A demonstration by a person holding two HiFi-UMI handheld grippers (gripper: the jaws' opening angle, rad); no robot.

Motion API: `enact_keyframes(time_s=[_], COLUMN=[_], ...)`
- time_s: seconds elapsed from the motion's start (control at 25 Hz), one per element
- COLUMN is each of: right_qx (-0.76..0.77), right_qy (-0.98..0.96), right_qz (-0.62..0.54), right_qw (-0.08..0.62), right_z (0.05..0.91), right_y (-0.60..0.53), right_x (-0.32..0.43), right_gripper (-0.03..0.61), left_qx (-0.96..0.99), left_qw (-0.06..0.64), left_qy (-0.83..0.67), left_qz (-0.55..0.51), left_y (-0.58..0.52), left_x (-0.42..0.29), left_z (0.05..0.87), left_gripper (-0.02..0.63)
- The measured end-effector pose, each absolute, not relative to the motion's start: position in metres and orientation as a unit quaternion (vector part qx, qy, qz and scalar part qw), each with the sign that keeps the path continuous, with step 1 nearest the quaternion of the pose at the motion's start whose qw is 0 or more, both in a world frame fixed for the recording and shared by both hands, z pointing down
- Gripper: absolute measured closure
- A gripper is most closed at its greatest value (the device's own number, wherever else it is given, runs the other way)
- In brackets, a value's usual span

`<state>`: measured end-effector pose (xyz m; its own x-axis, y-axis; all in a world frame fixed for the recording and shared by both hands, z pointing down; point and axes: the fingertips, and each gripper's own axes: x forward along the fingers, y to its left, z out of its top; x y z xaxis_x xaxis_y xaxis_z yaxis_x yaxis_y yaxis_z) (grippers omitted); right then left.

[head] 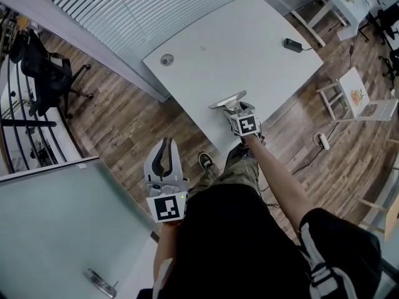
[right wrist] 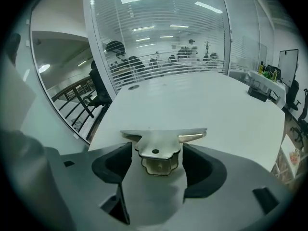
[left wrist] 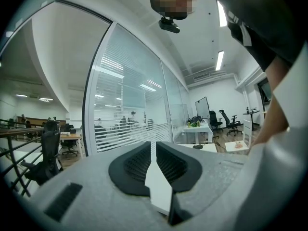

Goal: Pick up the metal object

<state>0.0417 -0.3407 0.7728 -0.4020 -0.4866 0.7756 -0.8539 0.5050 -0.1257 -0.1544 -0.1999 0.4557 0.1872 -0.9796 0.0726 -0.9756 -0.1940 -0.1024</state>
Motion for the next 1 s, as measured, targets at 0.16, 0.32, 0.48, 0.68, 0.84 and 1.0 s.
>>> enact_keyframes(time_s=[0.16,0.32,0.48,0.68,0.84,1.0], right_qx=[0.432,0.433,0.444,0.446,0.441,0.440], right_qy=[-0.787,-0.784,-0.777,-0.779,-0.779,-0.778], right_qz=[0.269,0.273,0.261,0.241,0.242,0.245], right_qw=[0.349,0.351,0.362,0.369,0.374,0.374], right_z=[0.776,0.786,0.784,0.783,0.784,0.783], right_y=[-0.347,-0.348,-0.350,-0.352,-0.352,-0.354], right_x=[0.042,0.044,0.047,0.046,0.046,0.046], right_gripper=[0.285,0.285,0.285,0.287,0.287,0.288], left_qx=[-0.768,-0.767,-0.767,-0.766,-0.763,-0.764], left_qw=[0.014,0.012,0.009,0.009,0.007,0.006], left_qy=[0.637,0.639,0.639,0.640,0.643,0.642], left_qz=[-0.061,-0.059,-0.061,-0.062,-0.061,-0.060], left_y=[-0.202,-0.203,-0.203,-0.202,-0.202,-0.202], left_x=[-0.155,-0.155,-0.156,-0.154,-0.153,-0.152], left_z=[0.456,0.456,0.458,0.458,0.459,0.460], left_gripper=[0.581,0.581,0.581,0.581,0.581,0.581])
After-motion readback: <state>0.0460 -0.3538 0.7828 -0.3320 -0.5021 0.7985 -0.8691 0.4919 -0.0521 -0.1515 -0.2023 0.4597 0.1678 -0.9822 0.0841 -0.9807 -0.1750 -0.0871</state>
